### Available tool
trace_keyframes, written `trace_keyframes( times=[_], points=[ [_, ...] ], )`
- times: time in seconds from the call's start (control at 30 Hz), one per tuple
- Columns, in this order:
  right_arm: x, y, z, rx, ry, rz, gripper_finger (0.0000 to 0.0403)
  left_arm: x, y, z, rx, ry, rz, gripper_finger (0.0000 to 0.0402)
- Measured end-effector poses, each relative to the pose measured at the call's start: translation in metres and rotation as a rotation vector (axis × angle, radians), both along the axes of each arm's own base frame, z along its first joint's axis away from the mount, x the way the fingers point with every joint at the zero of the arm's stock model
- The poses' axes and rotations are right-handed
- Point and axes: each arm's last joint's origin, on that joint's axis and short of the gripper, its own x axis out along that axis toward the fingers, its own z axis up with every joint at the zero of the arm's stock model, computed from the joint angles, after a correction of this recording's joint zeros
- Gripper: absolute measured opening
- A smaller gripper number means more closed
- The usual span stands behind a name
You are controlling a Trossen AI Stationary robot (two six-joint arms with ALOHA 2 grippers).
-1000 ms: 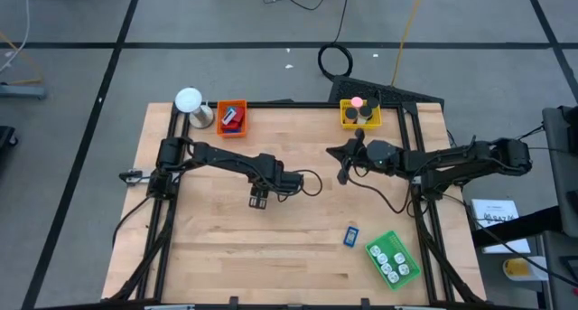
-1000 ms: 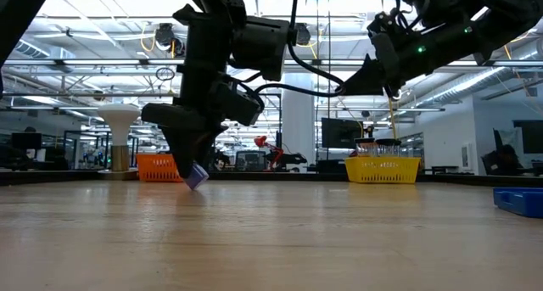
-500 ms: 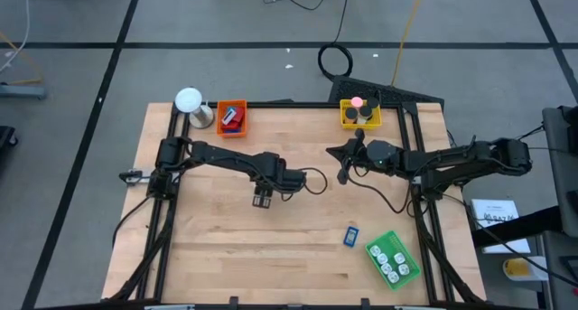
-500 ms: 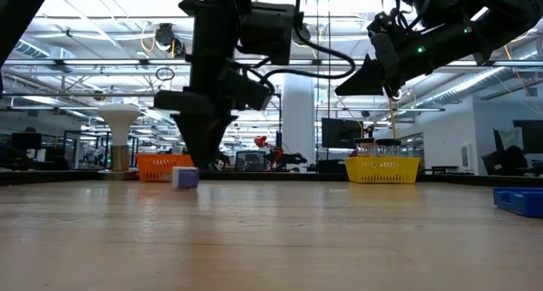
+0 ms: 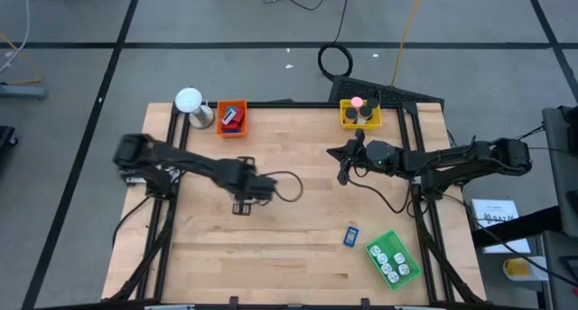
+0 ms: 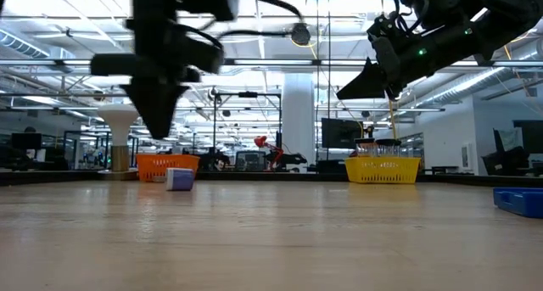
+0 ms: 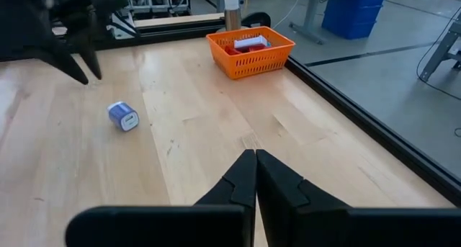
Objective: Pick & Place Office items
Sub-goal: Put the violet charger adapter into the green bin
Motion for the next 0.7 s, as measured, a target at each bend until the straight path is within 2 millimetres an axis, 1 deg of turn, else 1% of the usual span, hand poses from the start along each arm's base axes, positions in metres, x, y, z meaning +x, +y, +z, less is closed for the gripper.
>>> trace_keyframes(
  times=[0.13, 0.2, 0.27, 0.37, 0.47, 0.57, 0.63, 0.7],
  points=[
    [0.000, 0.000, 0.001, -0.001, -0.009, 0.000, 0.0002, -0.024, 0.003, -0.007, -0.095, -0.282, 0.126, 0.0065],
    [0.000, 0.000, 0.001, -0.001, -0.011, 0.000, 0.0001, -0.032, 0.003, -0.016, -0.146, -0.368, 0.170, 0.0066],
    [0.000, 0.000, 0.001, -0.002, -0.016, 0.000, 0.0001, -0.036, 0.003, -0.026, -0.175, -0.421, 0.205, 0.0078],
    [0.001, 0.000, 0.003, -0.004, -0.032, 0.000, 0.0002, -0.039, 0.004, -0.039, -0.158, -0.453, 0.254, 0.0116],
    [0.001, 0.000, 0.003, -0.004, -0.032, 0.000, 0.0001, -0.040, 0.006, -0.048, -0.099, -0.462, 0.285, 0.0170],
    [0.001, 0.000, 0.003, -0.004, -0.032, 0.001, 0.0002, -0.036, 0.007, -0.054, -0.099, -0.495, 0.303, 0.0224],
    [0.001, 0.000, 0.003, -0.003, -0.033, 0.002, 0.0001, -0.034, 0.008, -0.059, -0.103, -0.517, 0.303, 0.0250],
    [0.001, 0.000, 0.003, -0.003, -0.031, 0.002, 0.0001, -0.032, 0.010, -0.064, -0.093, -0.516, 0.316, 0.0265]
  ],
)
